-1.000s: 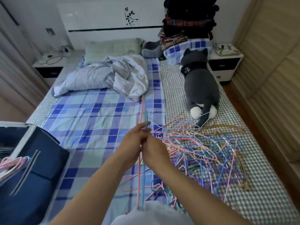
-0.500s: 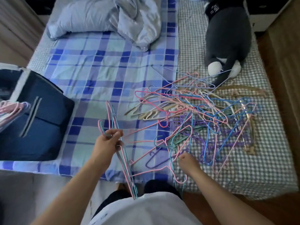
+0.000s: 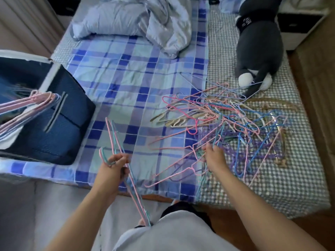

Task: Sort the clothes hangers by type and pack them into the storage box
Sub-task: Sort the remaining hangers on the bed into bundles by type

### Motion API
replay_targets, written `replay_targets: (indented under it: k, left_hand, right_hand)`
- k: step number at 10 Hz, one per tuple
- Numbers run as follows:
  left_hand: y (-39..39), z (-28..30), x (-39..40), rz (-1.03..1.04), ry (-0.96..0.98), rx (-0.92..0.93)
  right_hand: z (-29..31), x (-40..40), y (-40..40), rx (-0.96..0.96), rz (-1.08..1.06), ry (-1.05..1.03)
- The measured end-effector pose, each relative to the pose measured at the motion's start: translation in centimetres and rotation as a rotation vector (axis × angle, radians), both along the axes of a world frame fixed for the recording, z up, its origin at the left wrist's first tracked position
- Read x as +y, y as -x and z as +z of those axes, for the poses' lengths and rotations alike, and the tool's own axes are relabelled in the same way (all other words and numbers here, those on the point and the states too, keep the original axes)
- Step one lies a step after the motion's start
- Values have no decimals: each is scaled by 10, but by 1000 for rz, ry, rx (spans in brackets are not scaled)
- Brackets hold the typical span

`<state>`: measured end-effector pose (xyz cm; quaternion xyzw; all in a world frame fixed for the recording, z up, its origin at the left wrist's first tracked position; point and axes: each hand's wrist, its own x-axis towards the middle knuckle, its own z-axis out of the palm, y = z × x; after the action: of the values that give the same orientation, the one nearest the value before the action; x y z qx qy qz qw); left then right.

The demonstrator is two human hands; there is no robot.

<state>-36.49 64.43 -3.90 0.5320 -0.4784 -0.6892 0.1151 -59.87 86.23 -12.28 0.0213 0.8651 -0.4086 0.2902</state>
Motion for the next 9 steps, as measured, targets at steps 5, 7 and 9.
replay_targets:
  k: [5, 7, 9]
  left_hand:
    - [-90, 45, -54, -15, 113, 194]
    - [-90, 66, -63, -55, 119, 255]
    - [-71, 65, -75, -49, 138, 204]
  right_hand:
    - [212, -98, 3, 184, -270, 695]
    - [204, -66, 39, 256, -105, -21]
    - [167, -29, 52, 570, -171, -74]
